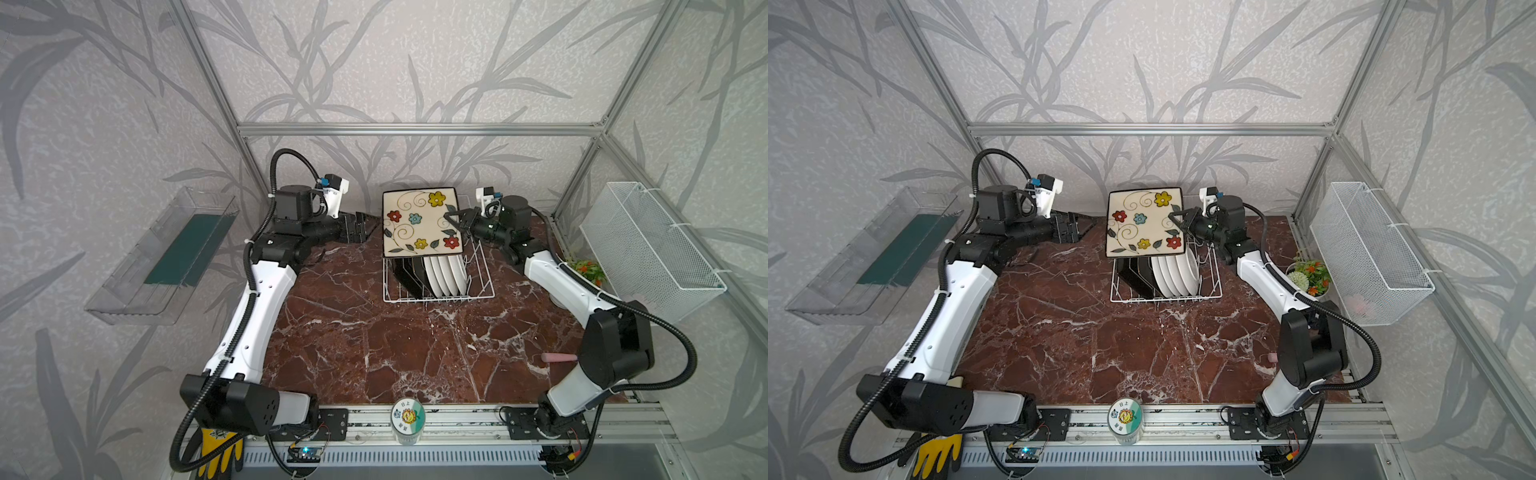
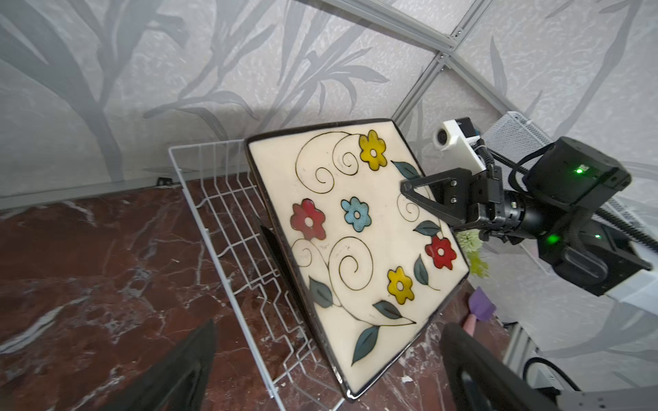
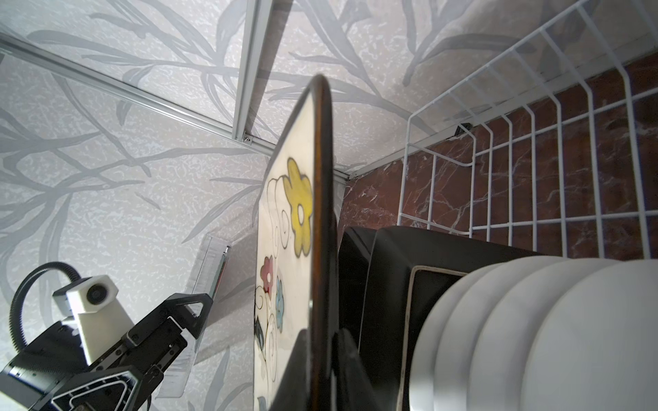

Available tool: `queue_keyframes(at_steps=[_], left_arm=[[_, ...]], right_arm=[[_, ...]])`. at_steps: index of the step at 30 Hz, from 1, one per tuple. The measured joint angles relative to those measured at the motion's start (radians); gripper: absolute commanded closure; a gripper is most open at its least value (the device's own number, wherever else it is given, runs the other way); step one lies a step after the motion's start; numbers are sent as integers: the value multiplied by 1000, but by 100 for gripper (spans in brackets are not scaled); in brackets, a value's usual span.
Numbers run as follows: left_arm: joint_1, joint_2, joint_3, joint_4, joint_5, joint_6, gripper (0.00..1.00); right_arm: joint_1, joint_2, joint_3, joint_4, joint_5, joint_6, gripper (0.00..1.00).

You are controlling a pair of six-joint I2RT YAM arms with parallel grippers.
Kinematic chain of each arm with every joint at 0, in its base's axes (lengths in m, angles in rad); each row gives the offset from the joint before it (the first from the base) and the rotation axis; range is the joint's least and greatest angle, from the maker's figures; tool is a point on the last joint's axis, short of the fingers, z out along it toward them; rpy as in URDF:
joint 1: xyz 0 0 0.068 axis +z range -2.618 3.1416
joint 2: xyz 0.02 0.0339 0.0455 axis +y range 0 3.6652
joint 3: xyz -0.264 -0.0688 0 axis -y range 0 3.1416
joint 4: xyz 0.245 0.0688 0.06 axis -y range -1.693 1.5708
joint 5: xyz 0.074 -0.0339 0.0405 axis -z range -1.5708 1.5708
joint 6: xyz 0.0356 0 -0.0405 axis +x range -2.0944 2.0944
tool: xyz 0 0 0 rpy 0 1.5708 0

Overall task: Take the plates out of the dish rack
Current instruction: 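Raise the flower-patterned plate high above the rack with both grippers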

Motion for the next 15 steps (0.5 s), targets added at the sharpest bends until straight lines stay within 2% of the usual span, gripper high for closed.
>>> queue_keyframes(at_steps=[7, 15], left_arm=[[-5, 72, -63, 138, 185, -180, 1], [-34, 99, -78, 173, 214, -233, 3]], right_arm=[[0, -13, -39, 116, -39, -11, 100], [2, -12, -64, 185, -57, 9, 100]])
